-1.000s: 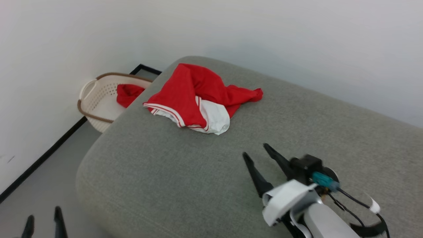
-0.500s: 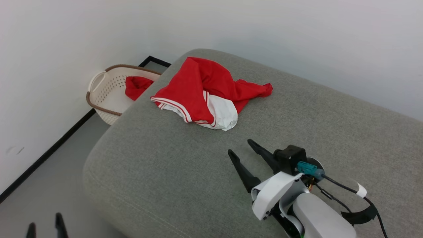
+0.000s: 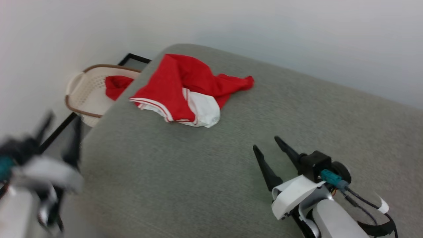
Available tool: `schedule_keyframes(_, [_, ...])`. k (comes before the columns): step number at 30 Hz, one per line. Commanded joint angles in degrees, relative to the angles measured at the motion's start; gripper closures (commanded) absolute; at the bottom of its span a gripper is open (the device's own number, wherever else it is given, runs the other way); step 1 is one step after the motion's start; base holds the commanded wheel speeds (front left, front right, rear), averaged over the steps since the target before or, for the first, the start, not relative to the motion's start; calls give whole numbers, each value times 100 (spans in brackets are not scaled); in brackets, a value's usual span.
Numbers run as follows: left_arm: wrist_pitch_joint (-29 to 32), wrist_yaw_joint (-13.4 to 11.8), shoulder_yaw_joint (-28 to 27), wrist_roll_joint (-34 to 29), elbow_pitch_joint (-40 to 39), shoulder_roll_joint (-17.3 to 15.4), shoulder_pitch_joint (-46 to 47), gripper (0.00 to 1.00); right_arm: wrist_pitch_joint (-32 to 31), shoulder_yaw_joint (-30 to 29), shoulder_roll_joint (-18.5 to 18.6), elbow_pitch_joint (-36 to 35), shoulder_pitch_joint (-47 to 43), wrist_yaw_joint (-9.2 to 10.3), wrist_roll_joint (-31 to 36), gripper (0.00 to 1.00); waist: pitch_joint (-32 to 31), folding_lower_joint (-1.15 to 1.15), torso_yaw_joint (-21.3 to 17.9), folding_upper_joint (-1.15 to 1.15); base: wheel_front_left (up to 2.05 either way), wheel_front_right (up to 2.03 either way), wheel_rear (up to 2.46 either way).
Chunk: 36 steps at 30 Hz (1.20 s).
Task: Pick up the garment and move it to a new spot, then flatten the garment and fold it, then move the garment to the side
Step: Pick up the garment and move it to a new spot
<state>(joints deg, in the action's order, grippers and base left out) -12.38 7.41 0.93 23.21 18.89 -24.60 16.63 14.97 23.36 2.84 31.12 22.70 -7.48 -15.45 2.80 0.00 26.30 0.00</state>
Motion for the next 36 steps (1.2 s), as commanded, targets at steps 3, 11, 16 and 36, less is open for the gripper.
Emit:
schedule_keyframes(3, [-59, 4, 497, 254, 335, -537, 824, 0, 13, -151, 11, -244, 43, -2, 242, 0, 806, 0, -941, 0, 0, 0, 0])
schedule_keyframes(11, [-41, 1, 1920, 1272, 1436, -1559, 2474, 0, -90, -257, 9, -922, 54, -1, 545, 0, 1447, 0, -2019, 0, 0, 0, 0])
schedule_keyframes(16, [791, 0, 2858, 2714, 1744, -2167, 3133, 0, -125, -288, 1, -1351, -77, -1, 624, 0, 1775, 0, -2408, 0, 0, 0, 0])
schedule_keyframes(36, [3618, 2, 4721, 5788, 1854, -3514, 3963, 0, -536, -145, 0, -2715, -178, -1, 1019, 0, 2832, 0, -3091, 0, 0, 0, 0])
